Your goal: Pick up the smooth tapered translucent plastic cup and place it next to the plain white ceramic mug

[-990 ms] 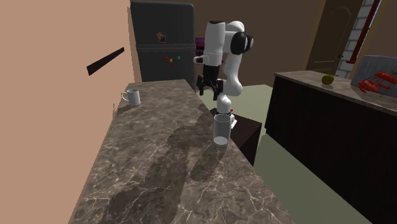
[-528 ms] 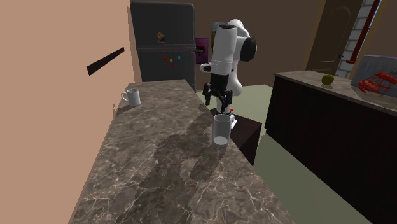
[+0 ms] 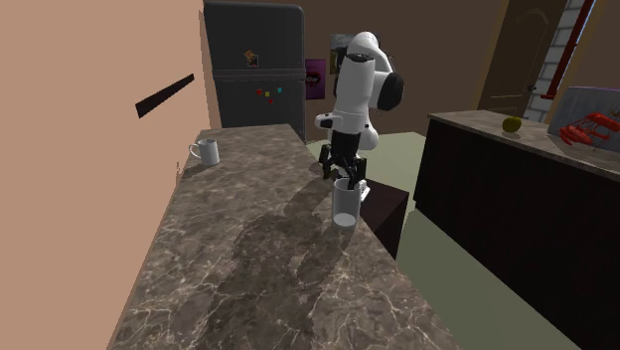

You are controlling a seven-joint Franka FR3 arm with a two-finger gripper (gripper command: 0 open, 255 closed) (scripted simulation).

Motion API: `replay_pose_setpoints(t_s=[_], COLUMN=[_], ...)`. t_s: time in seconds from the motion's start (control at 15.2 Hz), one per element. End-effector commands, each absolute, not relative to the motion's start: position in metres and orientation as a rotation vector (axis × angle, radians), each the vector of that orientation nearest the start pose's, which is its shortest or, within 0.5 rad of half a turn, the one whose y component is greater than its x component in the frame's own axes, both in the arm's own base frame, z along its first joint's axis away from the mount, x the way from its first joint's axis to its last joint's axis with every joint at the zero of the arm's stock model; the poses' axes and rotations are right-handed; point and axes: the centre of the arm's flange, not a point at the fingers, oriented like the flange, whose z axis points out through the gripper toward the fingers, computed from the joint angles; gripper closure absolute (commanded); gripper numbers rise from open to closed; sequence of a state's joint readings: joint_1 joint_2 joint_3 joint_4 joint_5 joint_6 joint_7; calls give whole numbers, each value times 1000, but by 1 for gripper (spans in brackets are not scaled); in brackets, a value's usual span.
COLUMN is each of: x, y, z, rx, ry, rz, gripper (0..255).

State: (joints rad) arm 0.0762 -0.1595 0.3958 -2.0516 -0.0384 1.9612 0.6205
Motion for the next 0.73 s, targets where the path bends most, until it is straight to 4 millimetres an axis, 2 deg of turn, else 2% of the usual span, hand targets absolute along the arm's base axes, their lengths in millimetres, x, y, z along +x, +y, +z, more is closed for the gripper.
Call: replay_pose_setpoints(t_s=[0.0, 0.53, 0.59, 0.66], x=[461, 461, 461, 461], y=[241, 241, 241, 241], z=[497, 494, 494, 494], rx=[-3184, -3184, -3184, -3184], ry=[220, 220, 220, 220], rz=[-158, -158, -158, -158], gripper=[0, 0, 255, 255])
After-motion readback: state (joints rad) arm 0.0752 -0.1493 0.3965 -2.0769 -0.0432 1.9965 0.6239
